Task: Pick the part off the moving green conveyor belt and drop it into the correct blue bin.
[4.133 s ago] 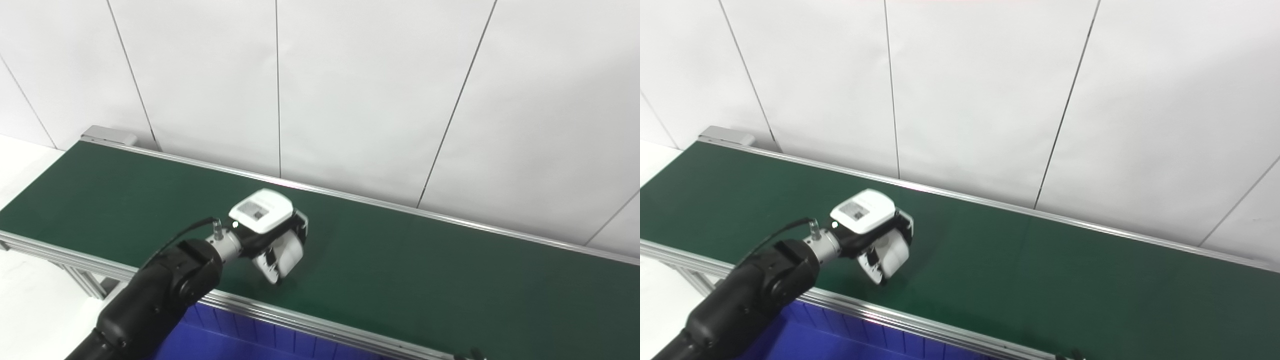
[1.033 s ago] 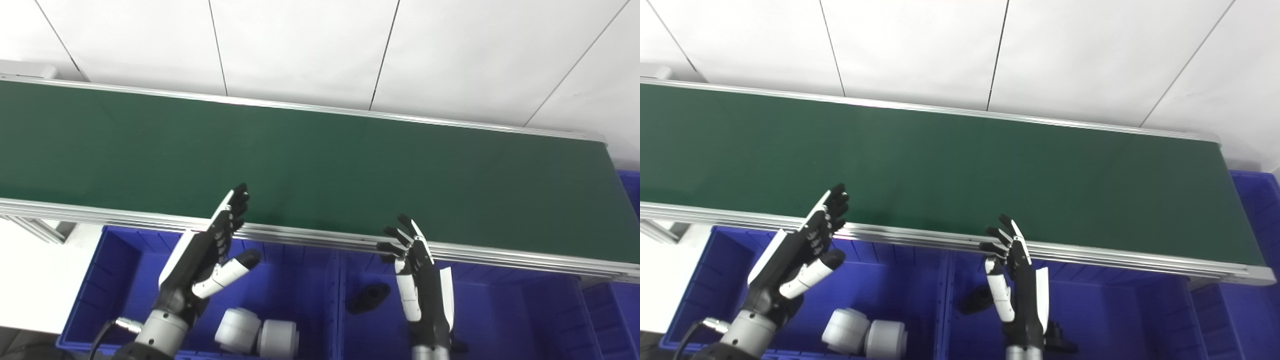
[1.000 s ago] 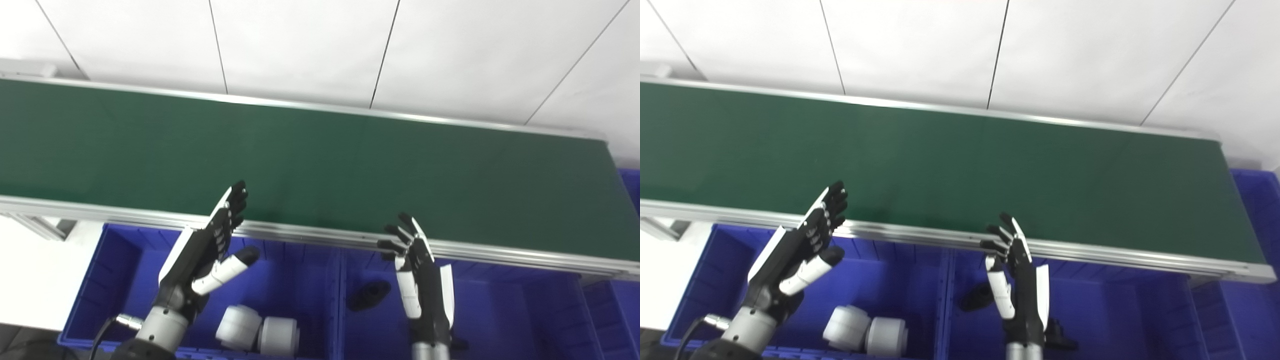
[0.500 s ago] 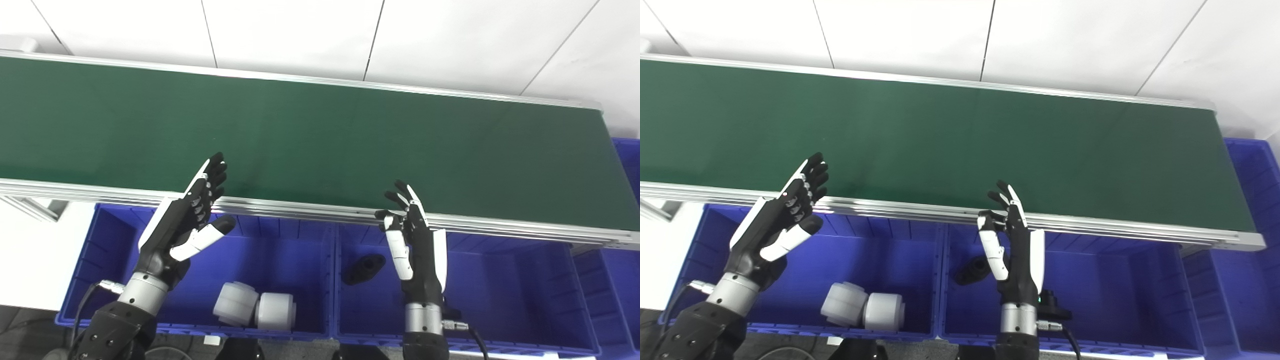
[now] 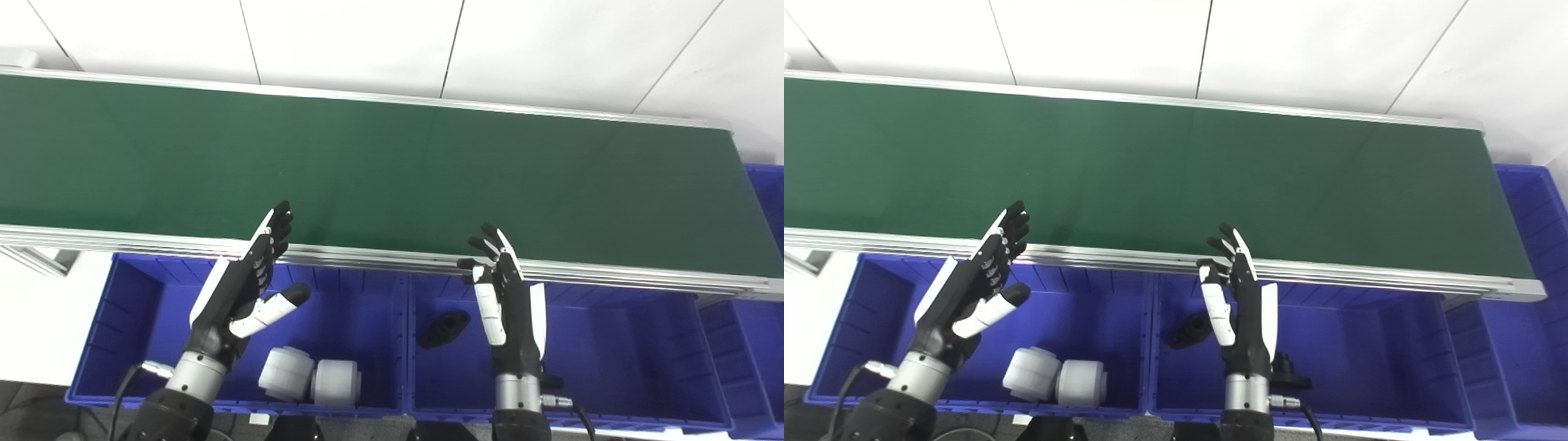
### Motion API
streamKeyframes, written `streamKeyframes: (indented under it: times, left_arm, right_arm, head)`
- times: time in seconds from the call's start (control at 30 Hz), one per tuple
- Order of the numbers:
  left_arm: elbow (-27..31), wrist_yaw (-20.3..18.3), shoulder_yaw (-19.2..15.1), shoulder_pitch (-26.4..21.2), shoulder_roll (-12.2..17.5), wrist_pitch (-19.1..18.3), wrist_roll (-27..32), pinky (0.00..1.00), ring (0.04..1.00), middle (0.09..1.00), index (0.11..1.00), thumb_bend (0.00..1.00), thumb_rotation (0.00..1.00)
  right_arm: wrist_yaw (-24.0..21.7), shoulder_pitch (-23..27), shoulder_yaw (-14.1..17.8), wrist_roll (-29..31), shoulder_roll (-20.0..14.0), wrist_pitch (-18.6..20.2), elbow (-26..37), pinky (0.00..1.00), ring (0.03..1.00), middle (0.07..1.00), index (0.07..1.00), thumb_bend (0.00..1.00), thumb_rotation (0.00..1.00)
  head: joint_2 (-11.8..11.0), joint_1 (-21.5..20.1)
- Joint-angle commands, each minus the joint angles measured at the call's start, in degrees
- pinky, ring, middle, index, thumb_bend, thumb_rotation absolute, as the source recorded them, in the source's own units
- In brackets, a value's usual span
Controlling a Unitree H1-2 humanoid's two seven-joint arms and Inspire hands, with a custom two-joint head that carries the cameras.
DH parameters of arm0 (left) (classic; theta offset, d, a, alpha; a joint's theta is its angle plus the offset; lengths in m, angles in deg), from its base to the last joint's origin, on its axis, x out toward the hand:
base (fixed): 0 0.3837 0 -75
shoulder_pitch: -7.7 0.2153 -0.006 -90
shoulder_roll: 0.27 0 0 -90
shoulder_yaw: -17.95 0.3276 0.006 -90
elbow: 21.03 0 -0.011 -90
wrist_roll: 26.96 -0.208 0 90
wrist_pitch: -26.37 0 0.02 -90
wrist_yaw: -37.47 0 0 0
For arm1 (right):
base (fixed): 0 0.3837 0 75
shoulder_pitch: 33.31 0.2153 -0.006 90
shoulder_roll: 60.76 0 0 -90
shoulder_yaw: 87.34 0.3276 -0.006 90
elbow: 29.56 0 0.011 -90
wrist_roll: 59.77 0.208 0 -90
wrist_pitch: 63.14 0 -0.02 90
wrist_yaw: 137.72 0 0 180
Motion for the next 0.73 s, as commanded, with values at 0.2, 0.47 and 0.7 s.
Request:
streamKeyframes:
  times: [0.2, 0.47, 0.7]
  left_arm:
    - [-2.39, 2.58, 1.26, 0.56, -1.86, 7.17, -1.39, 1.00, 0.996, 1.000, 1.000, 0.63, 0.66]
    - [-5.08, 3.27, 1.86, 0.23, -2.08, 9.03, -2.24, 0.98, 0.978, 1.000, 1.000, 0.63, 0.63]
    - [-6.47, 2.88, 1.50, -0.13, -1.60, 9.36, -1.89, 0.99, 0.989, 1.000, 1.000, 0.62, 0.60]
  right_arm:
    - [0.84, -0.20, -0.61, 0.47, -0.63, -6.18, -3.14, 0.61, 0.689, 0.802, 0.890, 0.68, 1.00]
    - [1.87, 0.46, -0.16, -0.17, -1.41, -9.28, -7.38, 0.61, 0.693, 0.810, 0.898, 0.67, 1.00]
    - [2.96, 1.13, -0.24, -0.74, -1.04, -11.37, -9.97, 0.60, 0.681, 0.807, 0.885, 0.66, 1.00]
  head:
    - [-3.83, 1.17]
    - [-7.39, 1.96]
    - [-9.36, 1.08]
